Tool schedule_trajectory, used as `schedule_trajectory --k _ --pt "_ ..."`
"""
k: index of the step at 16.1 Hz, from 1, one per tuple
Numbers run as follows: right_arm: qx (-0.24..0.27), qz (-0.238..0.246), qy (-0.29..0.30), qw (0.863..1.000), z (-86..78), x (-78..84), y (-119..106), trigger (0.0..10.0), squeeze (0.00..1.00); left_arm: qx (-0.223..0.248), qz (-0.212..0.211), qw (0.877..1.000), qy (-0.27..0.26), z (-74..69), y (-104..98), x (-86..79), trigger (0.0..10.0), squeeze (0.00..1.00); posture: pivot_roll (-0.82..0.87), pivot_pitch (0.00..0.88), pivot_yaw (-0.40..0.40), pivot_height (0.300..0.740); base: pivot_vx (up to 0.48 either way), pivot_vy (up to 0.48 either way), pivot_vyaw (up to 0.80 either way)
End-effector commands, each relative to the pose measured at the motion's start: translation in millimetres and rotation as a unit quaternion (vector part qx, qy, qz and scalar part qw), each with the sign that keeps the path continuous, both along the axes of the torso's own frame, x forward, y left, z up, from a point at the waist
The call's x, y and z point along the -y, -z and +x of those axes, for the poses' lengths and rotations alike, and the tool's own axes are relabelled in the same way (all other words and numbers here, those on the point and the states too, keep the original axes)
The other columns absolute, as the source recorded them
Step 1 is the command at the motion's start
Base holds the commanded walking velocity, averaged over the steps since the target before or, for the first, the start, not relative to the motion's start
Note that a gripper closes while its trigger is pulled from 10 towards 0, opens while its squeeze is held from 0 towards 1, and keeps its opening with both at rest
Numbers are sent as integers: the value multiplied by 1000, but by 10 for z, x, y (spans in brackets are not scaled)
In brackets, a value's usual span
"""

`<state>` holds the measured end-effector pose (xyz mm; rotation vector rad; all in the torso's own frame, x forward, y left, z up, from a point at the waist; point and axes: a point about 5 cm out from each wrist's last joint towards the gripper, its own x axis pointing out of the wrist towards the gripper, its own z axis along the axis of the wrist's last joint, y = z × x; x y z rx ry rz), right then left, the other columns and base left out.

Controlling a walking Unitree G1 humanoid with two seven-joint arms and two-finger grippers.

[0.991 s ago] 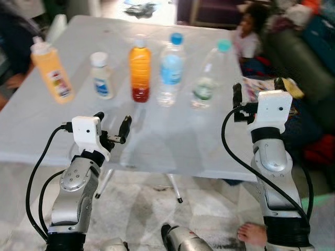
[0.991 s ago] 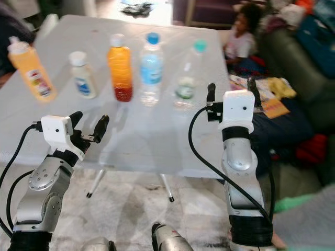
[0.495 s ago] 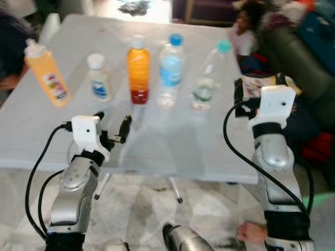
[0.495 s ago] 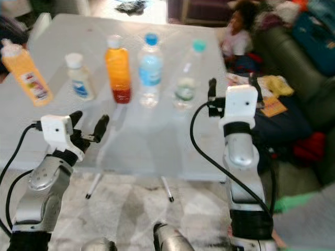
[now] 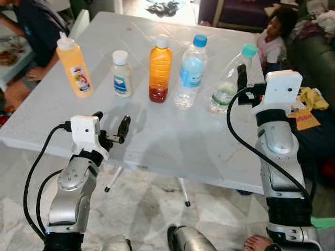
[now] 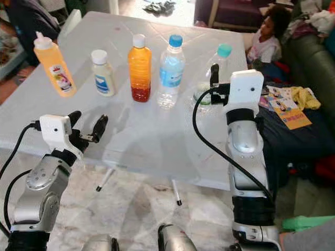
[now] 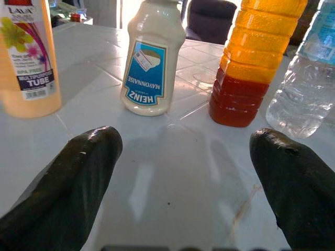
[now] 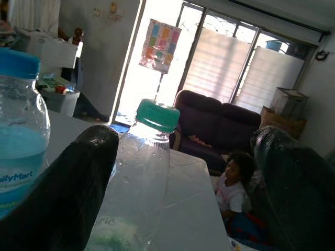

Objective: Restocking fridge

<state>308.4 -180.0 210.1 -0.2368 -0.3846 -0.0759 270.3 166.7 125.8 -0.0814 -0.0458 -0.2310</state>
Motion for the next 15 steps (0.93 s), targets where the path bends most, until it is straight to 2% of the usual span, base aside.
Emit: schedule_trajectory --k 1,8,12,15 --pt "6 3 -3 1000 24 38 -45 10000 0 3 1 1000 7 -10 -24 19 10000 0 -59 121 -27 740 0 0 0" --pt "7 49 -26 998 250 23 -162 10000 0 -1 2 1000 9 -6 -18 25 10000 0 -54 133 -21 740 0 0 0" --pt "24 48 -10 999 354 52 -261 10000 0 -2 3 1000 10 -11 -11 36 10000 0 -45 137 -21 740 0 0 0" --pt "27 73 4 997 432 100 -303 10000 0 -3 4 1000 12 -8 -9 37 10000 0 -42 140 -18 740 0 0 0"
